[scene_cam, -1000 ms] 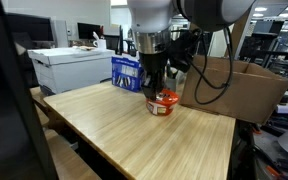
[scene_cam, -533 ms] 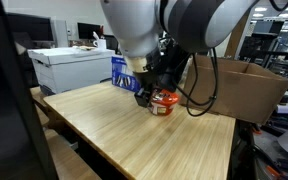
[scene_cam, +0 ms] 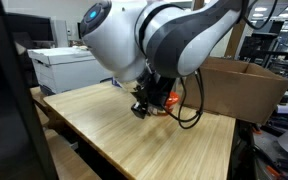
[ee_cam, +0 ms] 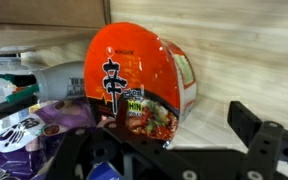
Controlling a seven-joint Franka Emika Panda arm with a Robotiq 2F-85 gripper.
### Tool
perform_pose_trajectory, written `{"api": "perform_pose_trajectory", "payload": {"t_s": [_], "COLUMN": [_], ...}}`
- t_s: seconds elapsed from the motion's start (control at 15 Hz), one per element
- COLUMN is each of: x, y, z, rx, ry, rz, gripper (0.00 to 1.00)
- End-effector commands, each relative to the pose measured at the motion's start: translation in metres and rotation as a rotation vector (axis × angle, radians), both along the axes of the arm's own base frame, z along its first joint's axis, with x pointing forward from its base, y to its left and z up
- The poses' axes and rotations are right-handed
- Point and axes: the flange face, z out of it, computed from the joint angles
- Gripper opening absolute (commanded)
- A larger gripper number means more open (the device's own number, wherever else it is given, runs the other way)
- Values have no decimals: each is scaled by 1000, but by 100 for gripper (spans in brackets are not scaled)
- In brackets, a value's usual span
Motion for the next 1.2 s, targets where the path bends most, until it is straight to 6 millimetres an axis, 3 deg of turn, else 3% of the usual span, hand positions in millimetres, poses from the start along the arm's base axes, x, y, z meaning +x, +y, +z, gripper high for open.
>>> {"api": "perform_pose_trajectory", "payload": {"t_s": [0.0,1.13], "x": [9,17], "y": [5,5], "z": [-12,-47], "rx": [-39,-239], "ry": [4,100], "rz": [-25,-123], "gripper": [100,100]}}
